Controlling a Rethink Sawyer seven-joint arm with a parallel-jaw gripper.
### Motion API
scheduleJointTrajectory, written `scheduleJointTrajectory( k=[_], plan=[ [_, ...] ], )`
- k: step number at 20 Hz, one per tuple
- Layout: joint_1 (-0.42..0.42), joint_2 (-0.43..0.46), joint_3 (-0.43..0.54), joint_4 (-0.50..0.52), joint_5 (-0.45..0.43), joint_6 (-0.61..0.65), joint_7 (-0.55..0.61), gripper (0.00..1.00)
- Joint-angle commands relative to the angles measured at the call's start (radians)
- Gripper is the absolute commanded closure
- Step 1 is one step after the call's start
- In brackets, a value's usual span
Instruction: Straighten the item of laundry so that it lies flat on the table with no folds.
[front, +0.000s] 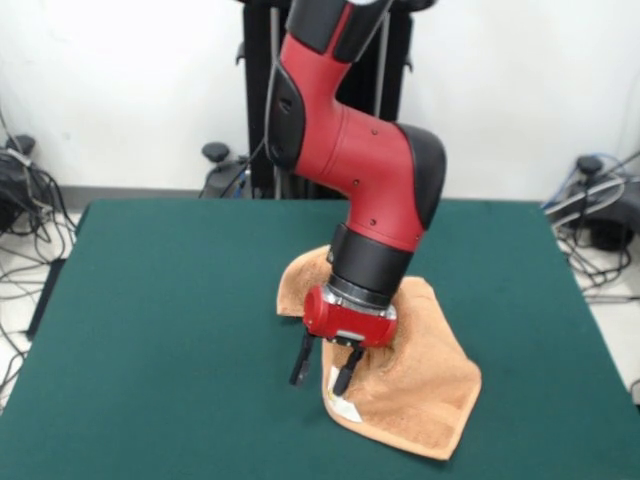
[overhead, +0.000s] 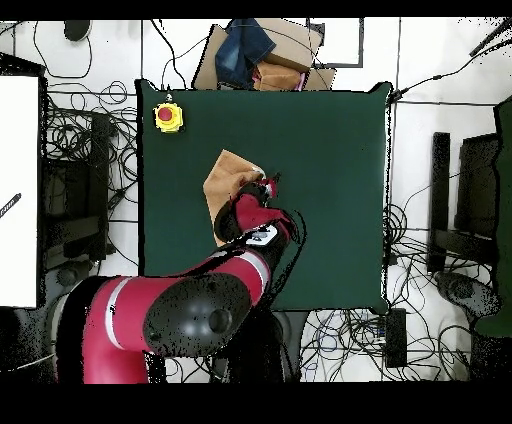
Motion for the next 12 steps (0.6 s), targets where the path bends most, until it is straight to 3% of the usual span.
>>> scheduleJointTrajectory(
  k=[1,12],
  plan=[
    [0.053,0.043,0.015,0.065,0.089,-0.018,0.205,0.00],
    [0.054,0.019,0.019,0.080,0.076,-0.006,0.196,0.00]
  ],
)
